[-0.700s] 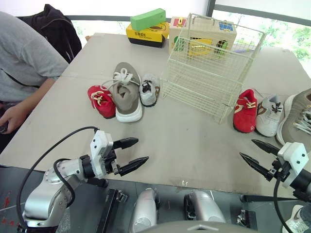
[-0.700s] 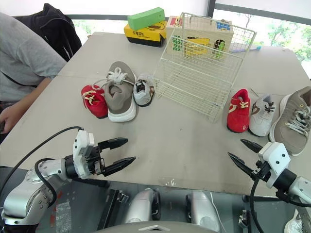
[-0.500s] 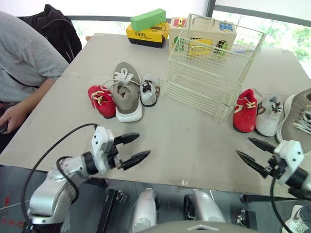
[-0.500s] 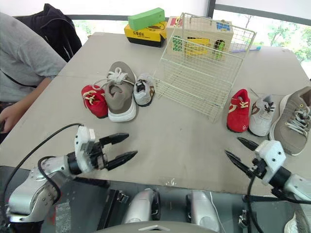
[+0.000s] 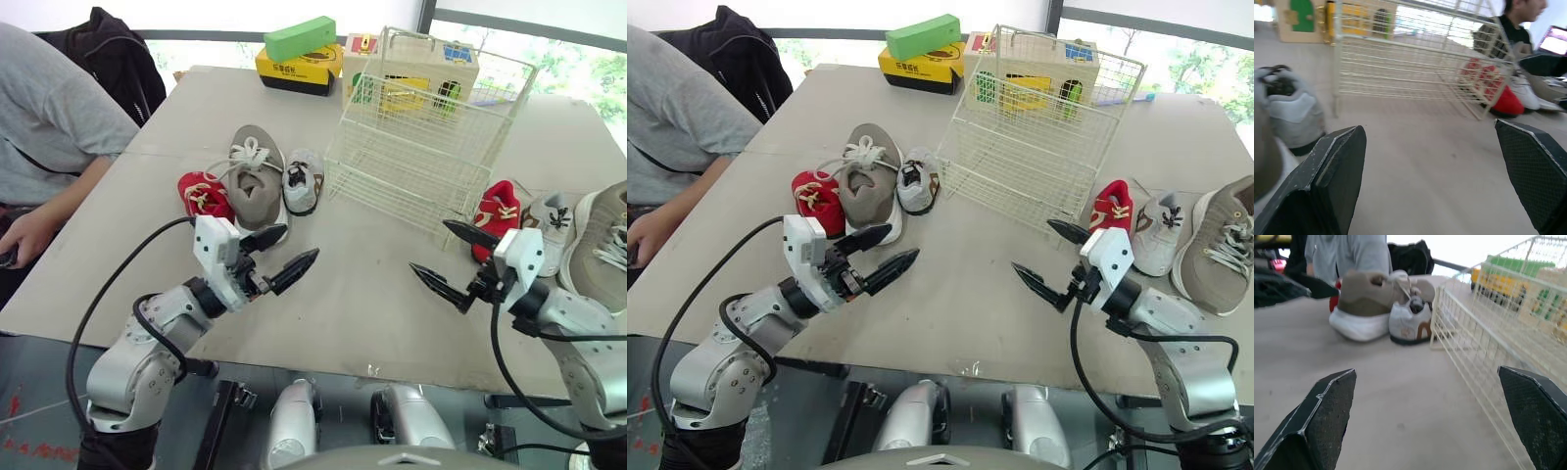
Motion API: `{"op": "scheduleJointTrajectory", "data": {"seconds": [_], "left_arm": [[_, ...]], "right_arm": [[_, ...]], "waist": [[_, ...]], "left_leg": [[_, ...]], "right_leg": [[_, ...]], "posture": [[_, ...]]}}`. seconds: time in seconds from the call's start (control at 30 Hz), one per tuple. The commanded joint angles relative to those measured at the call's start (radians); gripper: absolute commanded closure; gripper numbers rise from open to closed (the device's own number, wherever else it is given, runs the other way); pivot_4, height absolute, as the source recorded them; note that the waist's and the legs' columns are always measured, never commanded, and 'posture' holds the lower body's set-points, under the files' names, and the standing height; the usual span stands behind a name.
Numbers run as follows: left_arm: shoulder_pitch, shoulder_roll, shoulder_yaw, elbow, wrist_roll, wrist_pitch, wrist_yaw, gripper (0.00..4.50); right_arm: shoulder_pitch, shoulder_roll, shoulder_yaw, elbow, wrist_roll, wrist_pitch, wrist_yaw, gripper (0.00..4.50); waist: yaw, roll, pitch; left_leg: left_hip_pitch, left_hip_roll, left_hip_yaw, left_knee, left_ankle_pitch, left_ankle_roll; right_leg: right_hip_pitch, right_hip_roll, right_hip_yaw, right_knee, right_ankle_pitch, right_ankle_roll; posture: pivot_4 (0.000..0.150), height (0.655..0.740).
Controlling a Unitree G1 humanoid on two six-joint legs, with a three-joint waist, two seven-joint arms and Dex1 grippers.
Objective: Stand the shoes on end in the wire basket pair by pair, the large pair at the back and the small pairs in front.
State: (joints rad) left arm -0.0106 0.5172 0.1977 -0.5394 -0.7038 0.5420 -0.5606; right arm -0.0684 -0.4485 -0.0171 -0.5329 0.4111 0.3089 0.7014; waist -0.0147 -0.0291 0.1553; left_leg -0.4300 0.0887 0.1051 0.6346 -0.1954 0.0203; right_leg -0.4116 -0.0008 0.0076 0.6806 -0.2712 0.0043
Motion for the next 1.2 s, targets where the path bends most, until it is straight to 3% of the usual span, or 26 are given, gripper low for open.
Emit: {"op": "scheduleJointTrajectory", "data": {"seconds": [0.03,0.2,0.4,0.63,0.73,0.83,0.93,1.0,1.2], "left_arm": [[-0.013,-0.018,0.020,-0.078,-0.011,0.036,0.101,0.00],[-0.005,-0.091,0.028,-0.153,-0.024,0.072,0.267,0.00],[0.044,-0.169,0.089,-0.277,0.101,0.066,0.501,0.00],[0.039,-0.161,0.047,-0.249,0.261,0.126,0.613,0.00],[0.009,-0.158,0.004,-0.207,0.274,0.084,0.552,0.00],[0.034,-0.163,0.000,-0.241,0.101,0.034,0.350,0.00],[0.081,-0.091,0.015,-0.277,-0.038,0.023,0.150,0.00],[0.099,-0.043,0.043,-0.274,-0.113,0.029,0.073,0.00],[0.099,0.111,0.047,-0.278,-0.136,-0.013,-0.120,0.00]], "right_arm": [[-0.033,-0.002,0.027,-0.037,0.023,0.018,0.000,0.02],[-0.035,-0.020,0.025,-0.073,0.090,0.036,0.034,0.02],[-0.060,-0.016,0.051,-0.045,0.101,0.038,0.039,0.02],[-0.088,-0.050,0.066,0.013,0.086,0.011,0.105,0.02],[-0.118,-0.033,0.069,0.031,0.025,0.001,0.041,0.02],[-0.195,-0.047,0.090,0.039,-0.020,0.091,-0.018,0.02],[-0.325,-0.084,0.108,0.019,-0.148,0.277,-0.165,0.02],[-0.418,-0.115,0.124,0.031,-0.146,0.414,-0.171,0.02],[-0.616,-0.224,0.274,0.143,-0.179,0.667,-0.094,0.02]], "waist": [[0.003,0.000,0.000],[0.006,0.000,0.000],[-0.001,0.000,0.000],[0.005,0.000,0.000],[0.005,-0.001,0.000],[-0.001,-0.001,0.000],[-0.006,0.000,0.000],[-0.003,0.000,0.000],[0.000,0.000,0.000]], "left_leg": [[0.000,0.000,0.000,0.000,0.000,0.000],[-0.001,0.000,0.000,0.000,0.000,0.000],[0.000,0.000,0.000,0.000,0.000,0.000],[0.001,-0.001,0.000,0.000,0.000,0.000],[0.000,-0.003,0.000,0.001,0.000,0.000],[0.000,-0.002,0.000,0.001,0.000,0.000],[0.000,0.000,0.001,0.001,0.000,0.000],[0.000,0.000,0.001,0.001,0.000,-0.001],[0.000,0.000,0.001,0.001,0.000,0.000]], "right_leg": [[0.000,0.000,0.000,0.000,0.000,0.000],[0.000,0.000,-0.001,-0.001,0.002,-0.003],[0.000,0.000,0.000,0.000,0.002,-0.003],[0.001,0.001,0.000,0.001,0.002,-0.003],[0.001,0.001,0.000,0.001,0.002,-0.003],[0.001,0.000,0.000,0.001,0.002,-0.003],[-0.001,-0.001,0.001,0.001,0.002,-0.004],[-0.001,-0.001,0.001,0.002,0.002,-0.004],[-0.001,-0.001,0.000,0.001,0.002,-0.005]], "posture": [[0.150,0.7400],[0.150,0.7400],[0.150,0.7400],[0.150,0.7400],[0.150,0.7400],[0.150,0.7400],[0.150,0.7400],[0.150,0.7400],[0.150,0.7400]]}}
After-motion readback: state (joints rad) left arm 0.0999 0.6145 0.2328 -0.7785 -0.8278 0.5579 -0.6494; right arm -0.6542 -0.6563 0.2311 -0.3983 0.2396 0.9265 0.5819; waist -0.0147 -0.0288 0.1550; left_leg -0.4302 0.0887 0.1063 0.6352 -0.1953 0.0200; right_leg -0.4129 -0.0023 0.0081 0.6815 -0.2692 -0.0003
